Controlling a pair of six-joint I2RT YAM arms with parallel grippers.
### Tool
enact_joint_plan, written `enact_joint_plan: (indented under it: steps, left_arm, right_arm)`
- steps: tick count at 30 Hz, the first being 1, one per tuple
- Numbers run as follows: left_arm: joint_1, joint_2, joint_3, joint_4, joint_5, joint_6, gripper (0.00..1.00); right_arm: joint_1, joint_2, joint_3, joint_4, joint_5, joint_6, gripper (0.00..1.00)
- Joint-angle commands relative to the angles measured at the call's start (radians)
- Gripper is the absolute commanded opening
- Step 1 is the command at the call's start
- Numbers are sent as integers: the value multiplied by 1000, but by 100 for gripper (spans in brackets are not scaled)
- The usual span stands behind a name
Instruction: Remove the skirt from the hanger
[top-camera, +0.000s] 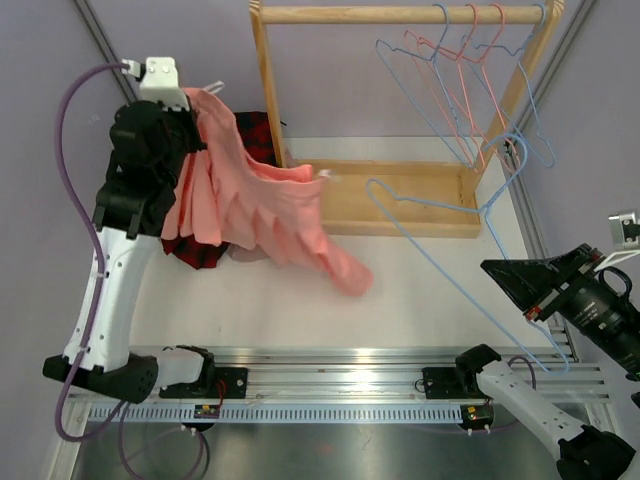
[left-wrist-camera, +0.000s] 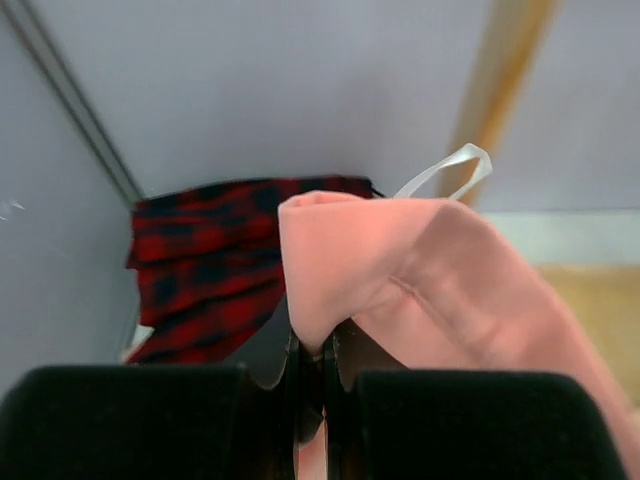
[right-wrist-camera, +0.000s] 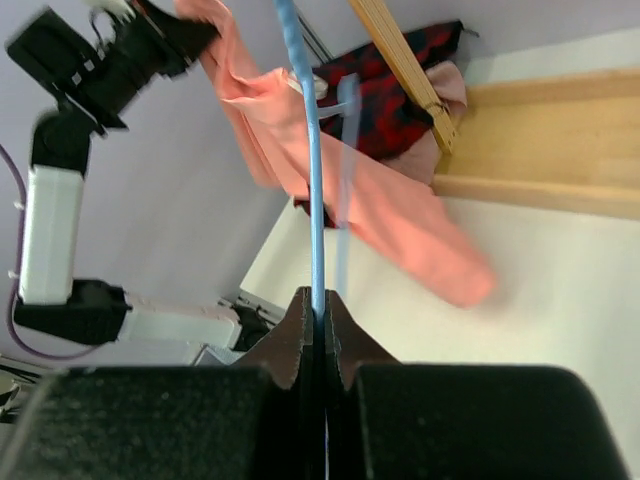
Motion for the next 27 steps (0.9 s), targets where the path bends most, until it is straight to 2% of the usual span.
enact_joint_plan:
  steps: [1, 4, 7, 8, 9, 10, 11, 14, 17, 18, 20, 21, 22, 24, 25, 27]
  left_arm:
    - [134, 114, 206, 33, 73, -42, 0]
    - [165, 223, 312, 83, 103, -75, 0]
    - [204, 427, 583, 68, 145, -104, 0]
    - [217, 488, 786, 33, 158, -125, 0]
    - [224, 592, 858, 25, 155, -131, 0]
    - [250, 590, 840, 60, 162, -148, 0]
    - [269, 584, 752, 159, 167, -200, 0]
    - [300, 605, 675, 235, 198, -269, 0]
    - [300, 706, 678, 214, 221, -279, 0]
    - [301, 738, 690, 200, 263, -282, 3]
    - [301, 844, 711, 127, 311, -282, 39]
    - [315, 878, 719, 97, 322, -285, 66]
    - [326, 903, 734, 60, 314, -292, 99]
    - [336, 926, 727, -39, 314, -347, 99]
    - [338, 911, 677, -59, 311, -366, 99]
    - [332, 778, 545, -28, 288, -383, 99]
  right_arm:
    - [-4, 8, -11, -134, 17, 2, 0]
    - [-2, -17, -39, -148, 16, 8, 0]
    - [-2, -32, -75, -143, 14, 16, 0]
    - [-2, -34, -94, -143, 11, 19, 0]
    - [-2, -37, -105, -142, 8, 20, 0]
    - [-2, -40, -114, -143, 5, 20, 0]
    - [-4, -38, -129, -142, 7, 20, 0]
    - [-2, -43, -163, -123, 8, 25, 0]
    - [-2, -43, -204, -88, -4, 30, 0]
    - [-2, -41, -216, -76, -15, 30, 0]
    - [-4, -34, -253, -22, -33, 31, 0]
    - [-5, -29, -263, -1, -47, 31, 0]
    - [-4, -15, -269, 44, -55, 31, 0]
    - [-2, 11, -275, 88, -67, 19, 0]
    - [-1, 47, -269, 125, -64, 8, 0]
    - [-4, 96, -231, 153, -49, -27, 0]
